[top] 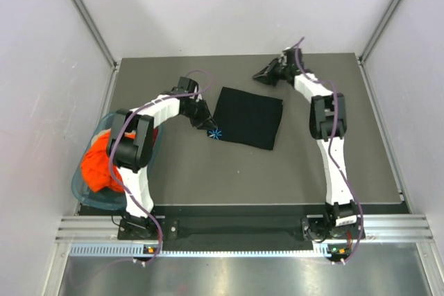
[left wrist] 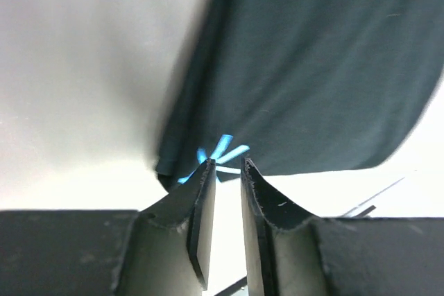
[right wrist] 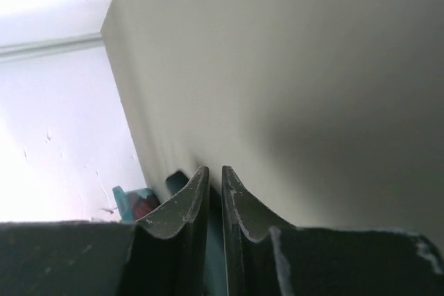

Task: Fold and stack the t-shirts
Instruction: Fold the tshirt

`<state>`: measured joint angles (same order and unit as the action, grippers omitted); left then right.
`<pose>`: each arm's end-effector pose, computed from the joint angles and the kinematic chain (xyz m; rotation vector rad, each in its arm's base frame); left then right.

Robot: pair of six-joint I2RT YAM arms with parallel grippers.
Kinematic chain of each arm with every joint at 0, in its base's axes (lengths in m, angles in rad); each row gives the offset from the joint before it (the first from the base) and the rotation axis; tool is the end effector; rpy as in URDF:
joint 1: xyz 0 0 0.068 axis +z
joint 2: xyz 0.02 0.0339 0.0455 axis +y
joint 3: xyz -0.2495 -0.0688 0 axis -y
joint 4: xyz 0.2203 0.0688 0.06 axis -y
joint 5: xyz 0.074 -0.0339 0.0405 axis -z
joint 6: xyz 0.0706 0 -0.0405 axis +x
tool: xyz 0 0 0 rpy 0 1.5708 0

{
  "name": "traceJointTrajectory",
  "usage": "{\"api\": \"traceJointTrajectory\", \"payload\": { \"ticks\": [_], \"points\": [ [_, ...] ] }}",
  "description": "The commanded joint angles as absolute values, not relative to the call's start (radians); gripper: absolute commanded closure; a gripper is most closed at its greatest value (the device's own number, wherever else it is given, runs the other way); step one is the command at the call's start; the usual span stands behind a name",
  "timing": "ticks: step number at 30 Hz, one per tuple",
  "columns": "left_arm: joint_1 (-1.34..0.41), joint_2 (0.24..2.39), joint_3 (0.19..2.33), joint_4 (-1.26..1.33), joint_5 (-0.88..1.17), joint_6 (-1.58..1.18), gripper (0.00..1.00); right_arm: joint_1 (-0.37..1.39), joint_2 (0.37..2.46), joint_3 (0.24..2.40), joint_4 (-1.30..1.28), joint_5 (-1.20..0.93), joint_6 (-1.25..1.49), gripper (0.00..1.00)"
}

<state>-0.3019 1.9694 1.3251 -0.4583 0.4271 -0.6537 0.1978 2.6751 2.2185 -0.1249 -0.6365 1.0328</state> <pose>0.3650 -0.1443 0.1357 -0.3474 2.7817 -0.8461 0.5568 0.1544 0.1106 0.5651 2.2930 1.3495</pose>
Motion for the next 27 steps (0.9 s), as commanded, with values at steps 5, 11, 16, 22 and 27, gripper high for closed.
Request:
{"api": "traceJointTrajectory", "payload": {
  "ticks": [5, 11, 16, 22, 27],
  "points": [
    [-0.305, 1.901, 1.424, -0.375, 0.536, -0.684, 0.71, 0.147, 2.228, 2.074, -0.408, -0.716, 0.741, 0.81],
    [-0.307, 1.996, 1.408, -0.169, 0.600, -0.807, 0.70, 0.225, 2.004, 1.596, -0.328, -0.822, 0.669, 0.78],
    [-0.305, 2.078, 1.428, -0.167, 0.566, -0.822, 0.71, 0.230, 1.953, 1.313, -0.184, -0.939, 0.646, 0.92],
    [-0.308, 2.167, 1.503, -0.421, 0.422, -0.744, 0.76, 0.131, 1.988, 1.091, -0.170, -0.945, 0.512, 1.00],
    [-0.308, 2.175, 1.510, -0.506, 0.356, -0.666, 0.77, 0.061, 1.959, 0.953, -0.193, -0.930, 0.465, 1.00]
  ]
}}
